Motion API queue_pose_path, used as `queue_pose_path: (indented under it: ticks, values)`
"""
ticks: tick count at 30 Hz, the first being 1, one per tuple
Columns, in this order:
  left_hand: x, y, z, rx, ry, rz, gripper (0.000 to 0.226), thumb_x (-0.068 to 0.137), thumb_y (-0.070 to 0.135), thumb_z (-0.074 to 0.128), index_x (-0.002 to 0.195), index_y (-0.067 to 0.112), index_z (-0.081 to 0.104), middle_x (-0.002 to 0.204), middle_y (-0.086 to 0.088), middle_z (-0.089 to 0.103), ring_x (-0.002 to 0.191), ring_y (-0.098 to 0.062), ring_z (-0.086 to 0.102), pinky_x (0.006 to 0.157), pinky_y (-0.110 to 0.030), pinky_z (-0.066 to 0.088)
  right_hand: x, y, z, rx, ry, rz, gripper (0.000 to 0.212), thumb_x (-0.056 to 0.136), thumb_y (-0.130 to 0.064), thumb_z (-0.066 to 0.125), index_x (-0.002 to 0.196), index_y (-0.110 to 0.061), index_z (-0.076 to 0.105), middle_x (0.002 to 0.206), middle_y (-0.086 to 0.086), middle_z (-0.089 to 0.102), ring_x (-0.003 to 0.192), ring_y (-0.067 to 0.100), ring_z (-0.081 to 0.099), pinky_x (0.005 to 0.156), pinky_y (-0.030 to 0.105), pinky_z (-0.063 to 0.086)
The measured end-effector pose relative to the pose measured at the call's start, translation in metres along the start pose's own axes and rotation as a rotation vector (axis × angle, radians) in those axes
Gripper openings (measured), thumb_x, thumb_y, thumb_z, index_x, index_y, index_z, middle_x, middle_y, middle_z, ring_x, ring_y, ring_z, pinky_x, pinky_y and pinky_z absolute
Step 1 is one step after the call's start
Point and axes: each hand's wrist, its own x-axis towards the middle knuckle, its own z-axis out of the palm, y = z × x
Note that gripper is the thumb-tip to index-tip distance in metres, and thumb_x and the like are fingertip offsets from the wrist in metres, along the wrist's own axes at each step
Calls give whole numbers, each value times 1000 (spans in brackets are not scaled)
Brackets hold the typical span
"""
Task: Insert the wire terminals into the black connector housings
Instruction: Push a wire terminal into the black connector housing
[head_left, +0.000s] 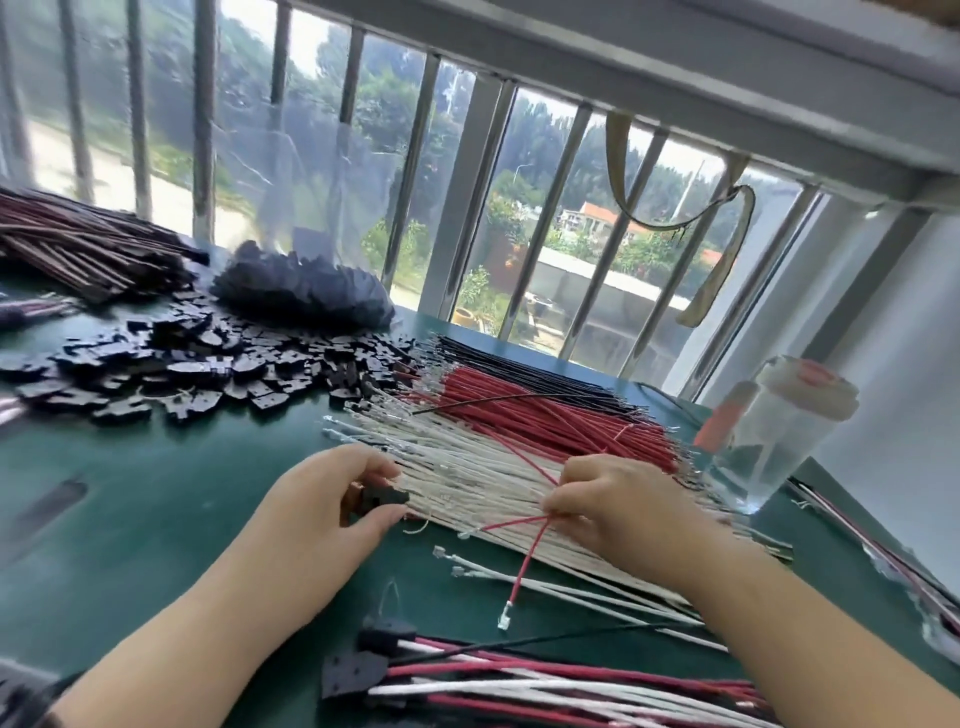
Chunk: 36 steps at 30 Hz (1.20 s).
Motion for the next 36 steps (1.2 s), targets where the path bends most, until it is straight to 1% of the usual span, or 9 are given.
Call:
queue_pose_path:
  ticks: [8,13,15,20,22,25,29,33,36]
  values:
    - [6,-6,-5,-204,-21,-122,23,68,17,82,76,32,67,79,20,70,71,-1,66,64,-11,51,65,30,-33,-94,405,321,17,87,-39,62,88,-25,73,77,-9,57,66,13,53,56,28,44]
    - [5,-4,-7,-297,-49,-181,30,68,8,81,81,33,71,78,17,73,72,-1,69,64,-3,47,136,15,-1,-38,129,452,27,90,-40,59,94,-15,70,91,1,66,82,21,64,71,31,51]
    - [4,-4,-7,-315,-59,-190,35,71,6,79,87,35,70,79,21,72,72,3,67,64,-2,45,141,7,15,21,100,463,29,93,-39,54,94,-15,70,92,2,68,80,20,64,70,32,54]
    - [6,-3,-8,-382,-77,-224,24,69,7,80,82,24,70,69,-2,72,55,-9,66,55,-18,54,91,-15,1,219,452,282,18,89,-35,56,84,-27,72,79,-15,65,76,3,57,65,22,49]
    - [5,-2,-9,-363,-94,-192,21,66,12,83,78,25,70,63,-5,69,48,-9,62,49,-18,51,55,-31,-9,402,228,195,19,79,-51,57,77,-35,68,70,-22,61,70,-3,56,59,13,43]
    - [2,3,-9,-353,-119,-181,24,61,22,84,77,32,70,61,-6,66,45,-11,58,46,-18,48,10,-47,-2,302,-181,147,36,72,-67,55,87,-35,61,78,-21,58,74,-6,53,64,16,47]
    - [0,7,-12,-407,-181,-218,32,54,24,87,79,38,73,63,4,67,47,-15,64,49,-22,51,-8,-51,17,359,27,162,19,90,-48,52,91,-30,59,89,-22,52,86,-9,46,82,11,38]
    - [3,2,-9,-415,-206,-236,35,54,18,89,79,39,75,71,1,73,58,-21,70,58,-24,56,-5,-51,25,375,432,206,22,72,-19,77,74,-32,60,63,-24,52,59,-11,51,59,0,40]
    - [4,-1,-6,-401,-231,-211,42,65,4,82,85,40,74,79,-6,75,74,-27,72,72,-32,59,-2,-57,22,494,553,201,24,69,-16,72,82,-35,69,68,-29,62,66,-15,59,62,-1,43]
